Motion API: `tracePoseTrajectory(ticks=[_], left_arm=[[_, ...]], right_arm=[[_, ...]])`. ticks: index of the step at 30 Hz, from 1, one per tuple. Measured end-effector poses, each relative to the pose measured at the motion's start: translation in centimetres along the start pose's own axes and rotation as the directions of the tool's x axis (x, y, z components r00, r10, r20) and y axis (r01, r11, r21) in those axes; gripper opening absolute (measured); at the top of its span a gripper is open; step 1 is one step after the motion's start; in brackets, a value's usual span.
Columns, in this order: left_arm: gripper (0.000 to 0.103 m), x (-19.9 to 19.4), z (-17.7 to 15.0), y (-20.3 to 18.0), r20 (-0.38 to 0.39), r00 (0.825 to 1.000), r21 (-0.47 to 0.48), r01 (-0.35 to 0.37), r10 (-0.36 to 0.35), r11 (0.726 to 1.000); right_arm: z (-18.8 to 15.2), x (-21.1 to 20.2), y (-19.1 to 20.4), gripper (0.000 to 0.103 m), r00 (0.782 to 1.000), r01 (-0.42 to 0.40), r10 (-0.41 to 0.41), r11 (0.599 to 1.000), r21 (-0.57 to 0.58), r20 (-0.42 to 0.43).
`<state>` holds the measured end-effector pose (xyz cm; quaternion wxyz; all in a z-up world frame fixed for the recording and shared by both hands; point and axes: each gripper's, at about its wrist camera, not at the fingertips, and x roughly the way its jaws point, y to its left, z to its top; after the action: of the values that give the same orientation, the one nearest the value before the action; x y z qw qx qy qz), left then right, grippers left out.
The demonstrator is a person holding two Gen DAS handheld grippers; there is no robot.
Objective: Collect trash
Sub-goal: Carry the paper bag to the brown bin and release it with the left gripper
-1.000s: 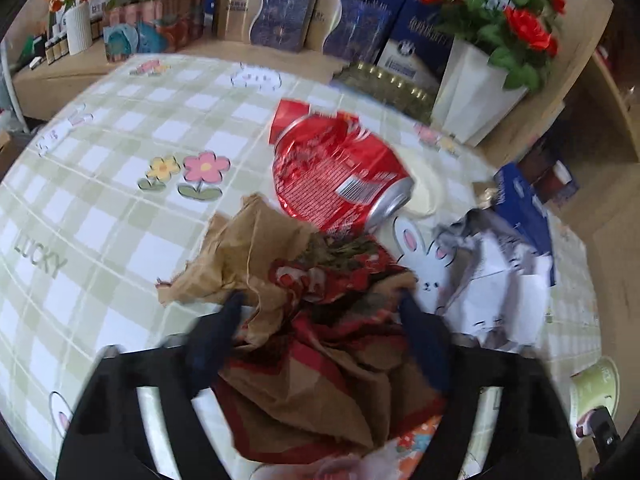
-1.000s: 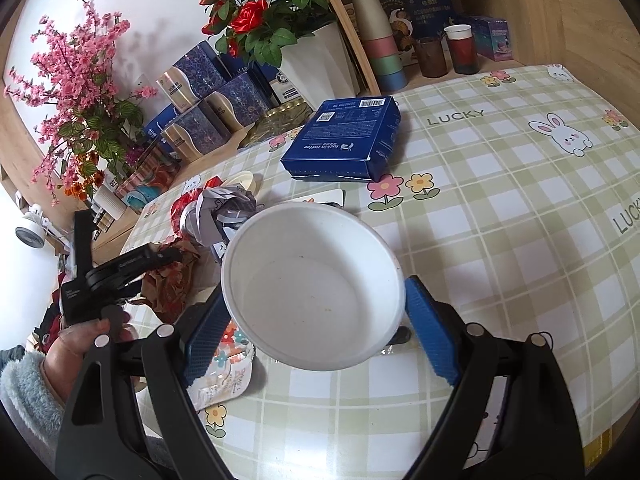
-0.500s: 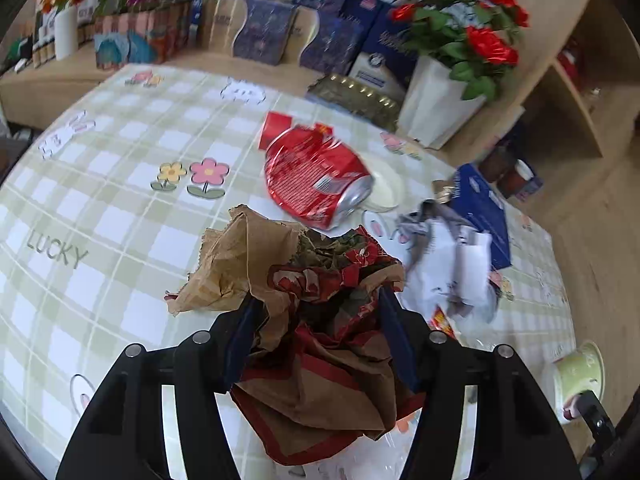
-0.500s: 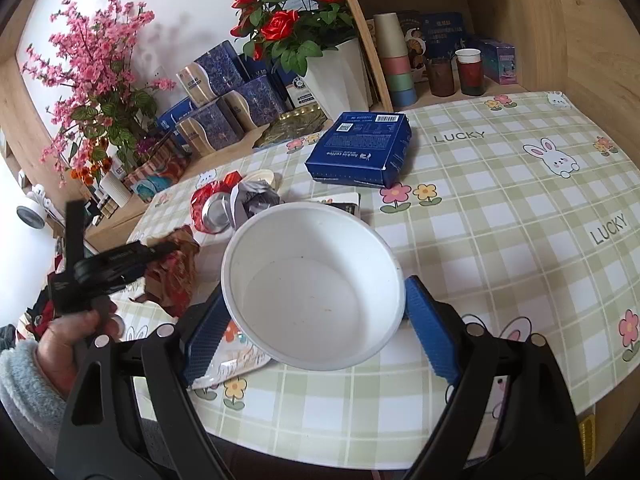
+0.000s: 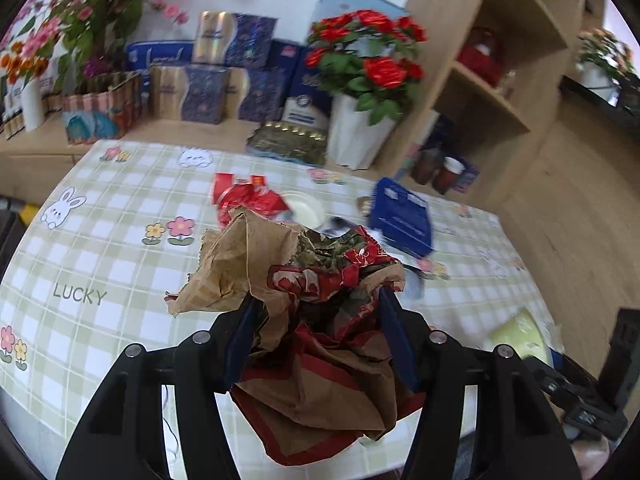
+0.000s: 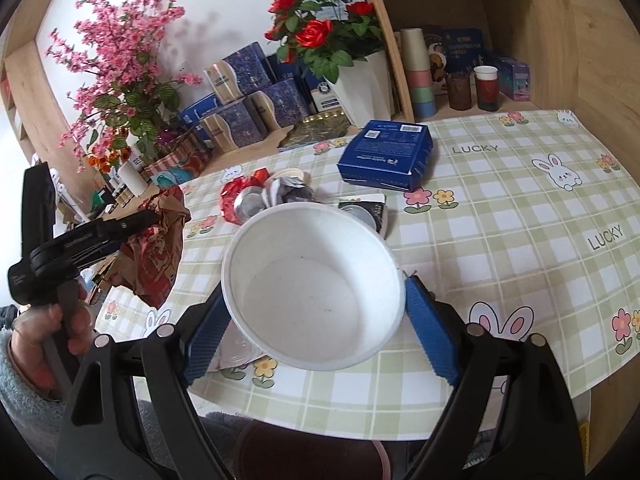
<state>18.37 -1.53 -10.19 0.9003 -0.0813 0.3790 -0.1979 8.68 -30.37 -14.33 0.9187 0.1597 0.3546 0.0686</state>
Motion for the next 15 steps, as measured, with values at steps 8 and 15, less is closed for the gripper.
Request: tracePoseTrajectory(ticks=[8,15], left_arm=[[0.058,-5.0,-4.1,-2.5,-0.012,0.993,0.061,0.115,-0.114,0.992],[0.058,-8.0,-9.3,-4.9,-0.079,0.978,0.15,0.201,-0.191,0.968]], right_arm=[[-1.1,-3.1,0.8,0.084,0.999,-0.027,0.028,0.999,-0.027,0.031],[-2.1,-6.1,1.2,0.084,0.997,-0.039,0.043,0.998,-0.054,0.069]])
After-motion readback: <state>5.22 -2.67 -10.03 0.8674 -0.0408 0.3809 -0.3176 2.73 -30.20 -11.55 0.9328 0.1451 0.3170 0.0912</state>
